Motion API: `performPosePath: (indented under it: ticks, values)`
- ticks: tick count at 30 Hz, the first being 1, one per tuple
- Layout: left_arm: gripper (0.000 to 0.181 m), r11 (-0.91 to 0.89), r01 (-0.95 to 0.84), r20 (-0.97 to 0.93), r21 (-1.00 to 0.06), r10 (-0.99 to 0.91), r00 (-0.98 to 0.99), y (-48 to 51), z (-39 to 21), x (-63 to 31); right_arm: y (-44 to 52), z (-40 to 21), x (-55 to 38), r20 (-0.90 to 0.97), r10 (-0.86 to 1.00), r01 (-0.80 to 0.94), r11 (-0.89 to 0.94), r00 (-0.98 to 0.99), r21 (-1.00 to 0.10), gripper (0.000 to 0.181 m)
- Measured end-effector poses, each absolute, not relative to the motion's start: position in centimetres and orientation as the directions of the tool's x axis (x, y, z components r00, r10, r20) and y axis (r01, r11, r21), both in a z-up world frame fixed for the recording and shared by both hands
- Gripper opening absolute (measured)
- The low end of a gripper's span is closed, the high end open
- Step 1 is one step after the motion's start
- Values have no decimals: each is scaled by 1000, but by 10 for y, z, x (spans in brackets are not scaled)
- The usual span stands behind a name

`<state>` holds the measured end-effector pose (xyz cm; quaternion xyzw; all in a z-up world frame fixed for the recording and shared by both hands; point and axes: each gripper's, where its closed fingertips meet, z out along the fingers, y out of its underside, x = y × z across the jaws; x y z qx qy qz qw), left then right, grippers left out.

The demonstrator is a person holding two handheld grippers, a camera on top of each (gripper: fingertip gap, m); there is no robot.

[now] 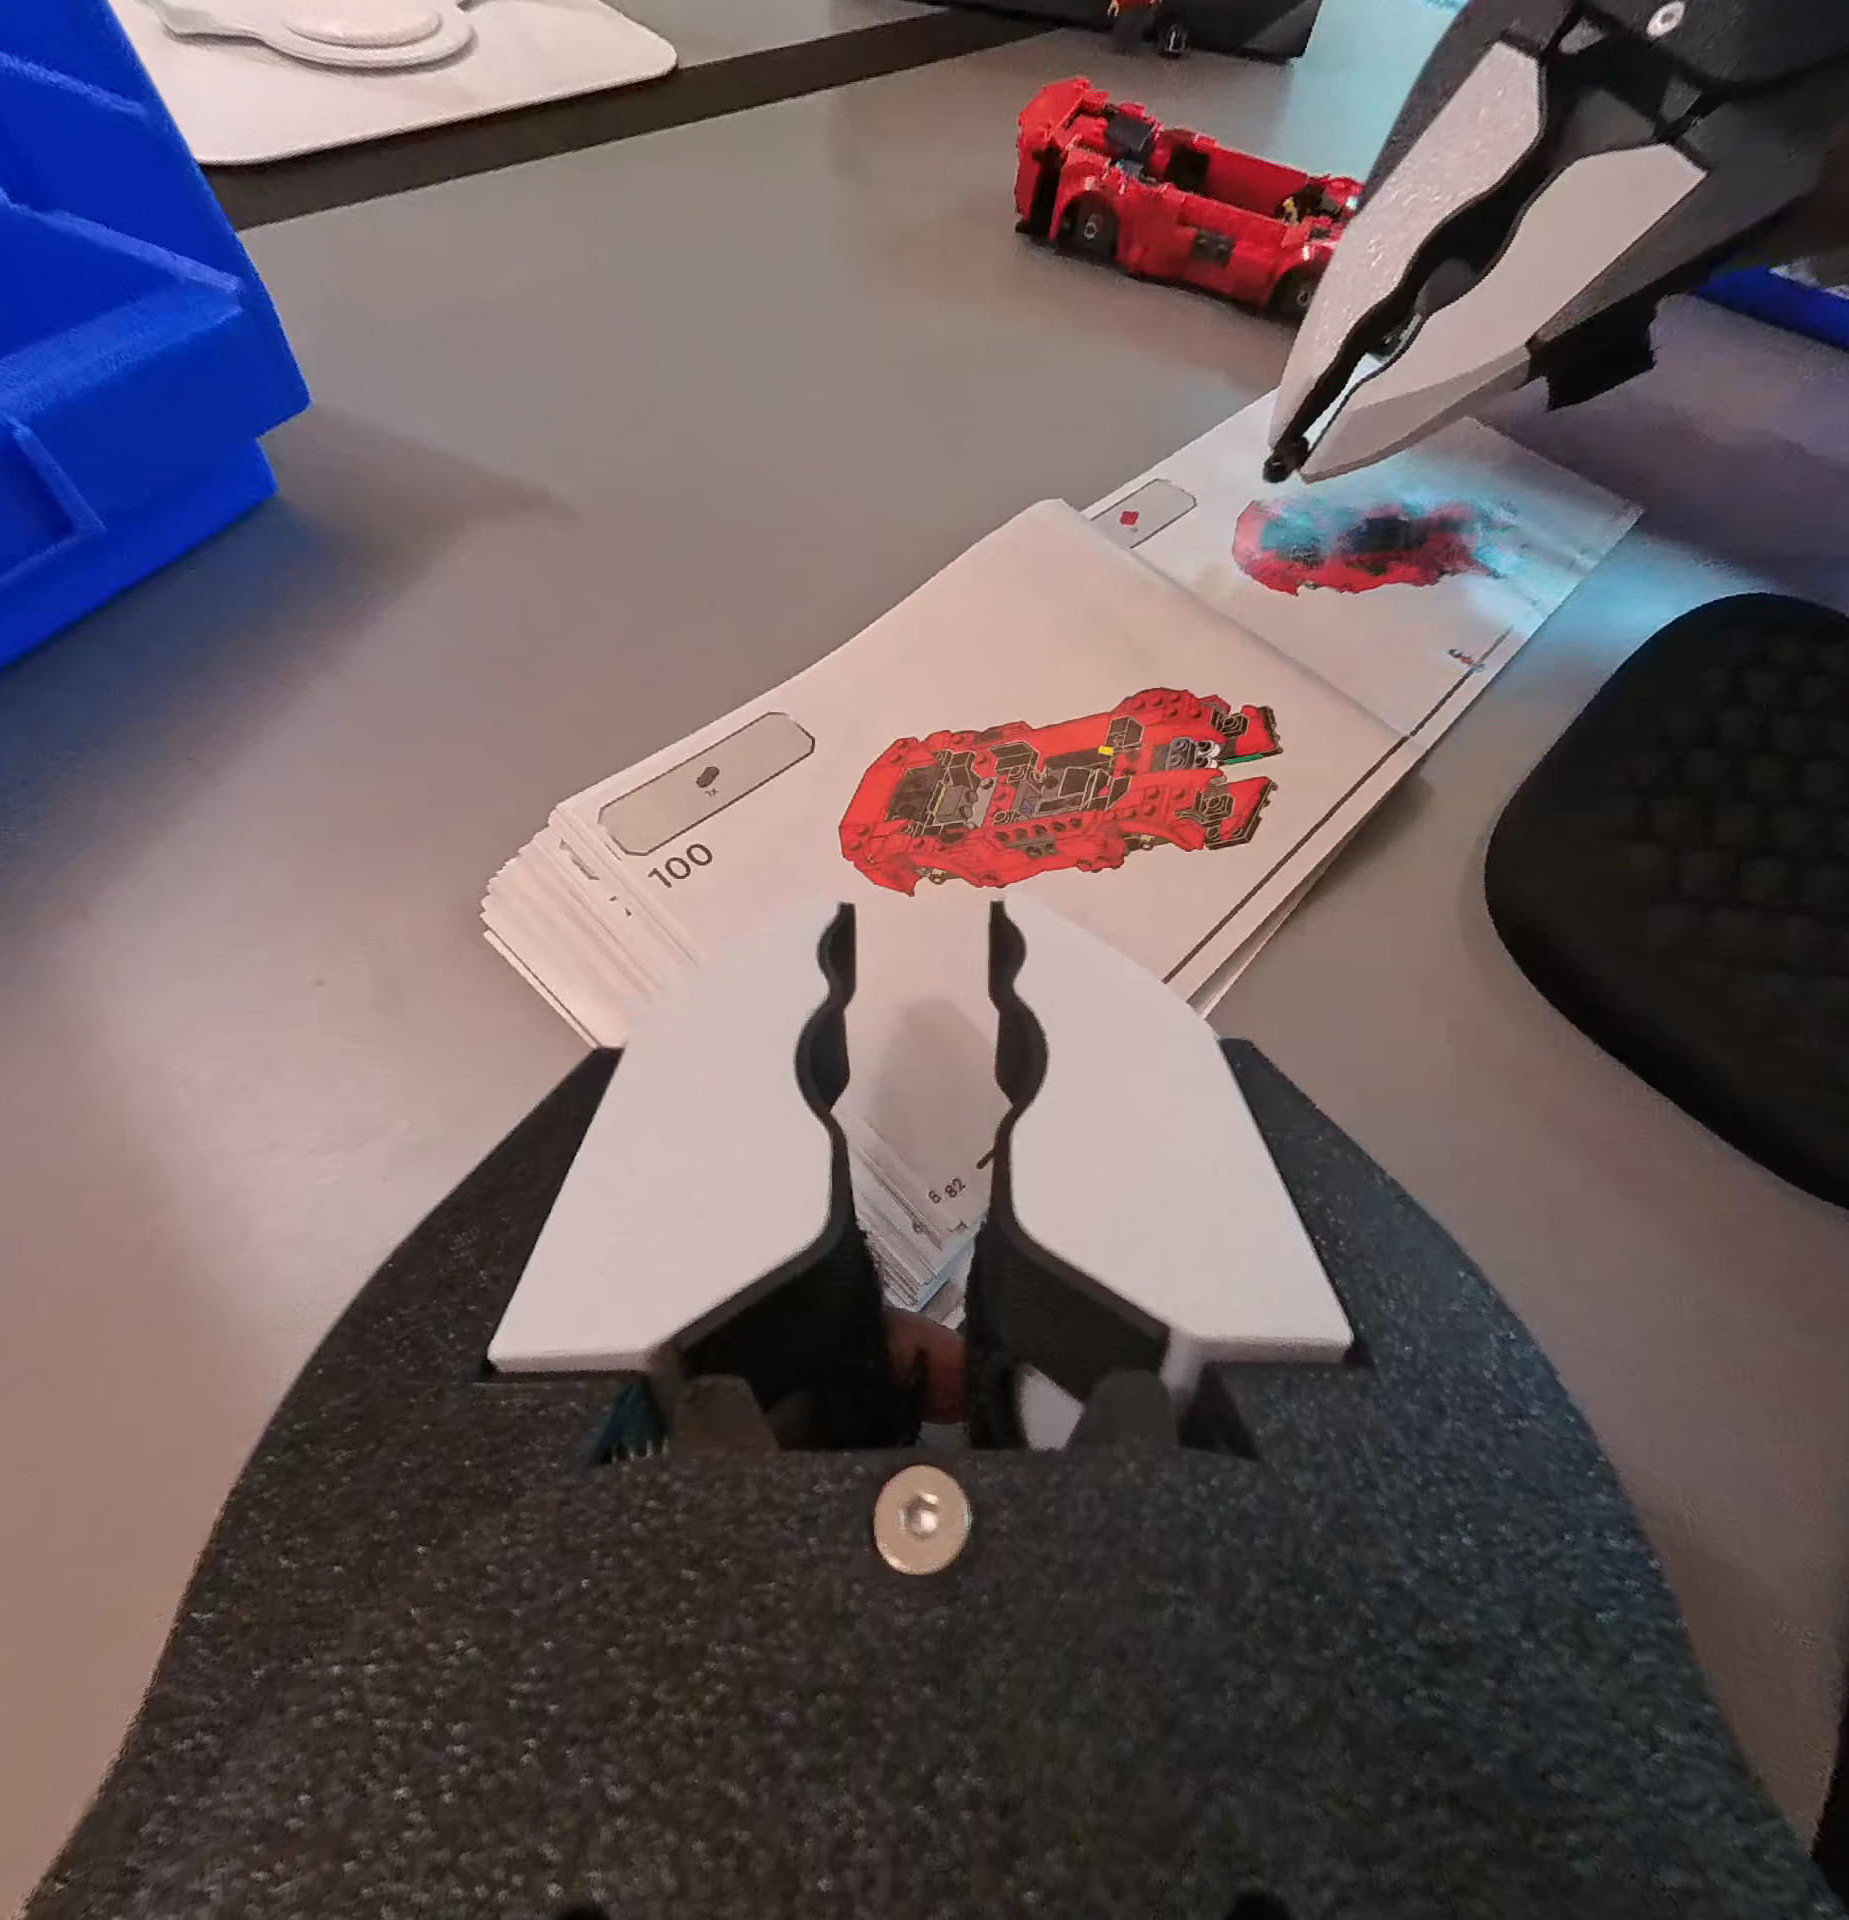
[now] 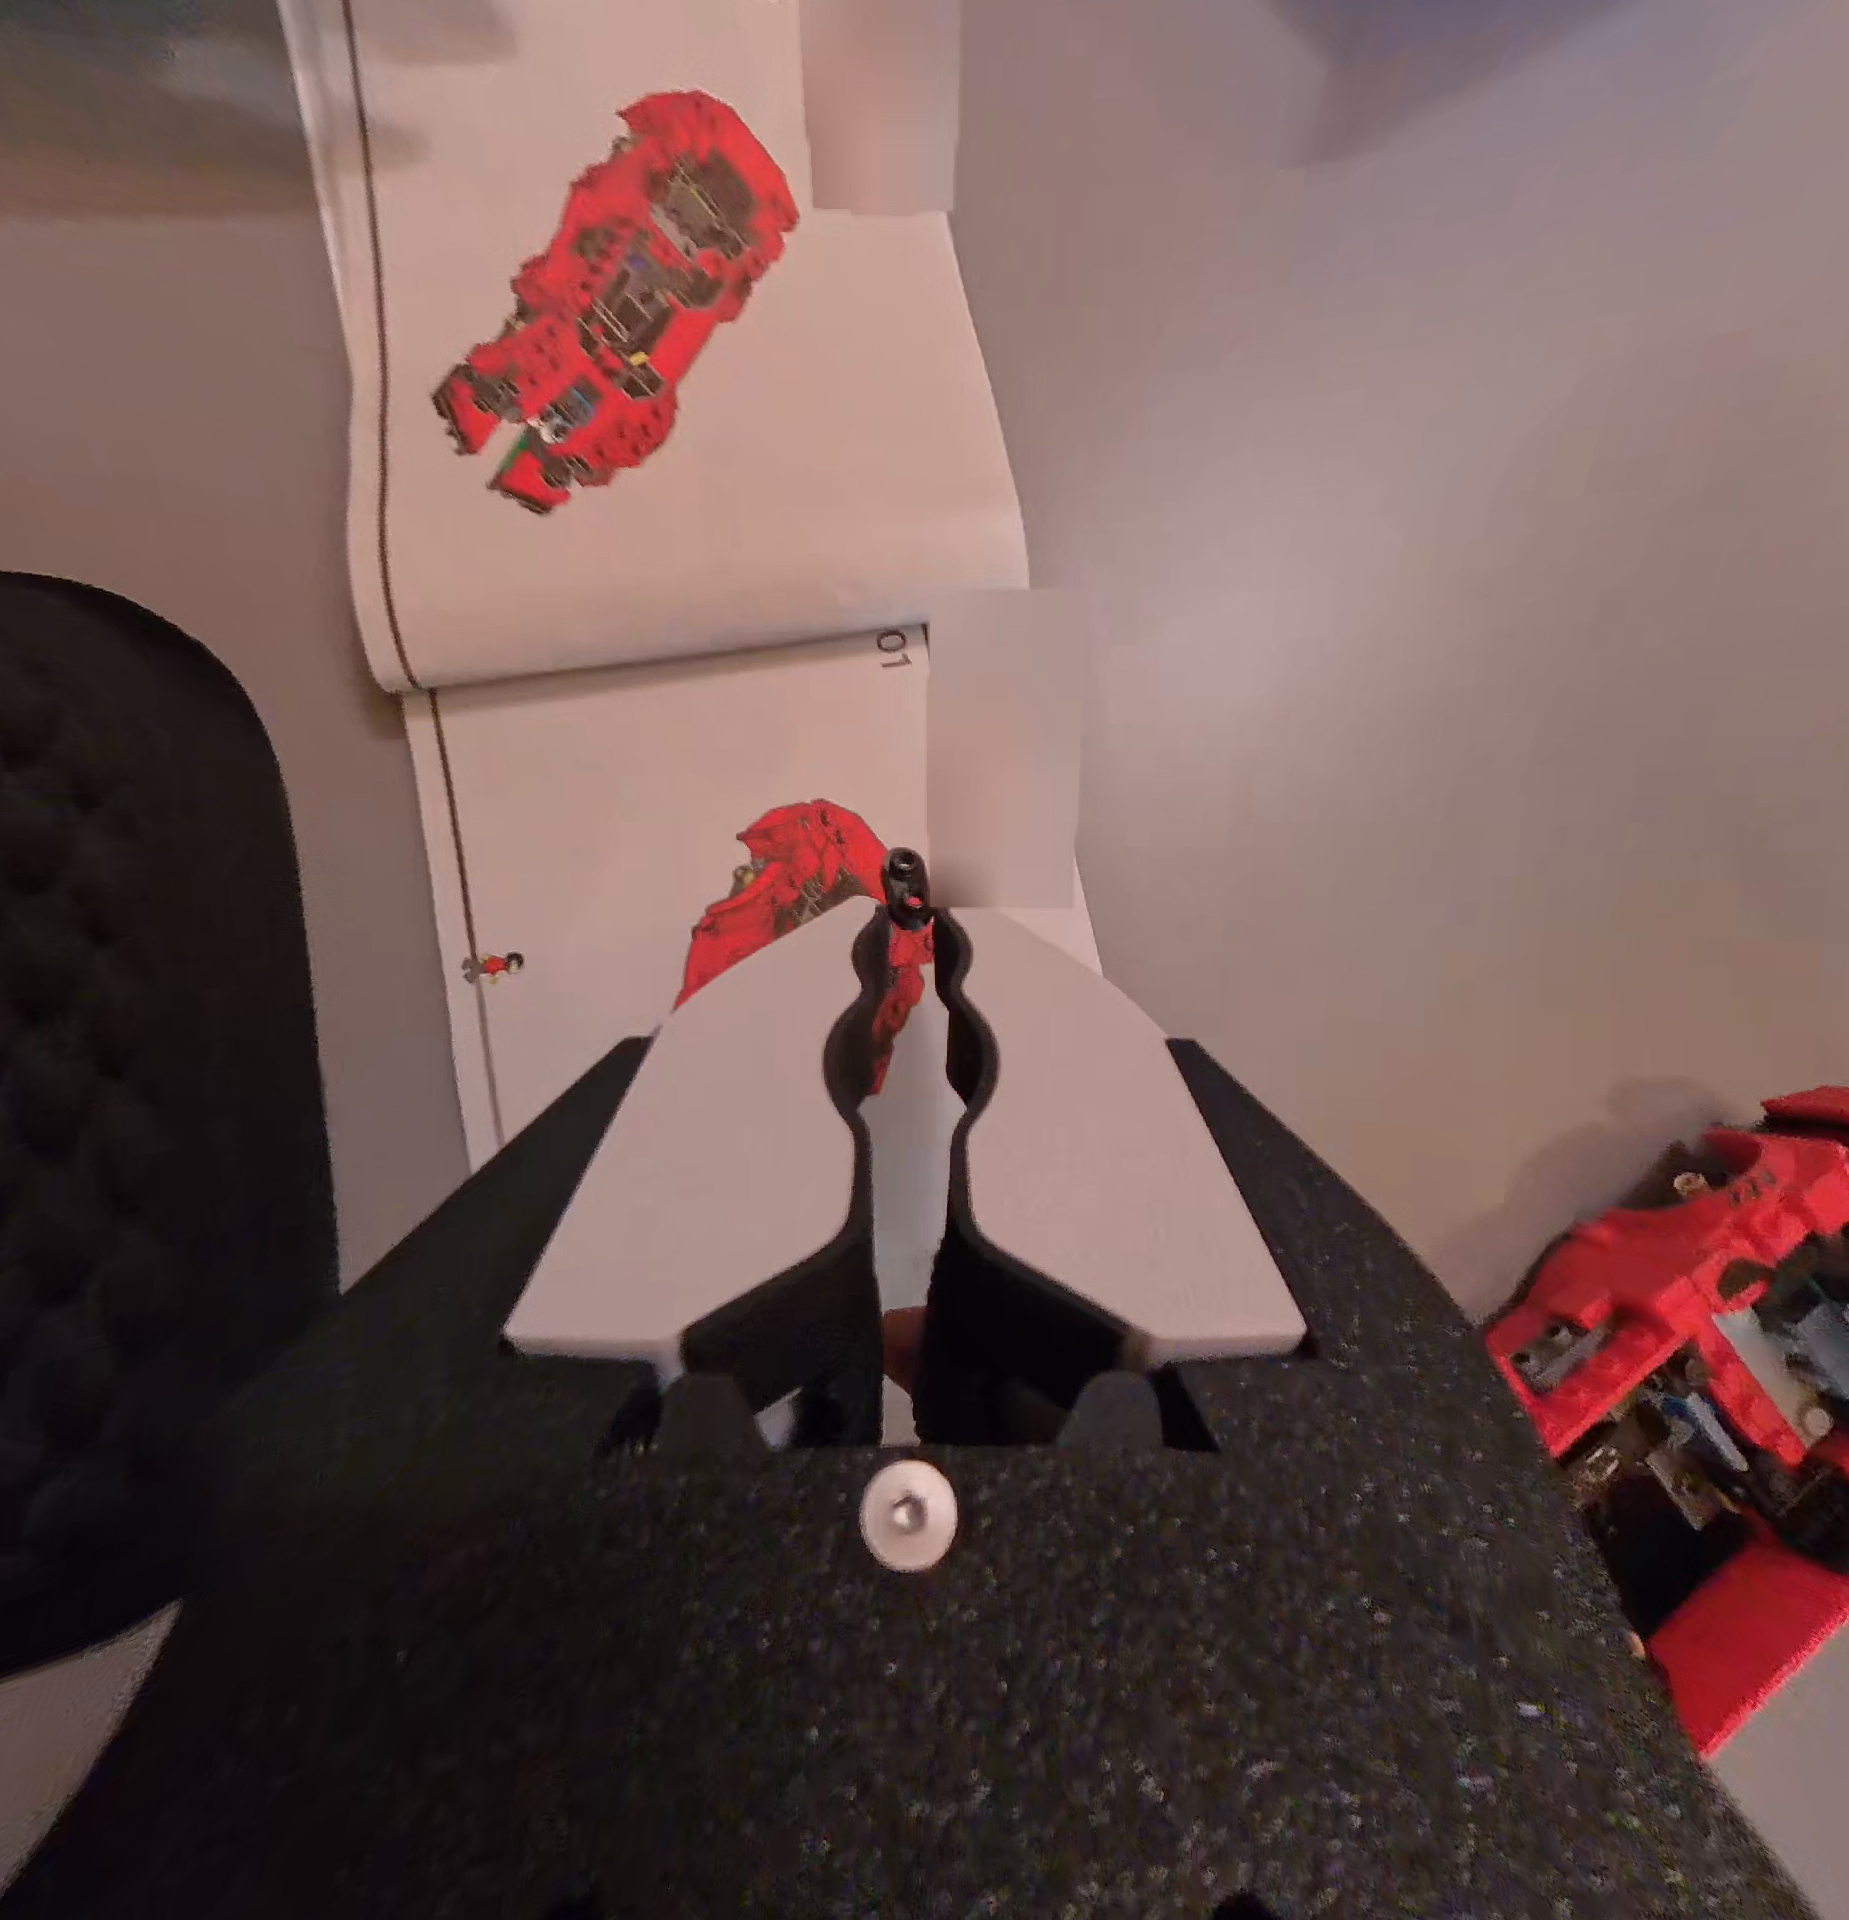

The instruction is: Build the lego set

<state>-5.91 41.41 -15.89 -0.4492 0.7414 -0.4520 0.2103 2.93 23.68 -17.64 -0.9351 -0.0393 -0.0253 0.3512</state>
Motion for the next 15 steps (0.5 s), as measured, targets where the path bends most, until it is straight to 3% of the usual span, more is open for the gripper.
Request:
performPosePath:
  ticks: [7, 15]
  values:
    - [23, 165, -481, 124, -861, -849, -514, 416, -160, -56, 234, -191, 28, 93, 52, 99, -776, 994, -623, 8]
    - [18, 138, -524, 182, -840, -838, -514, 415, -164, -56, 233, -191, 28, 16, -5, 8, -698, 1000, -716, 8]
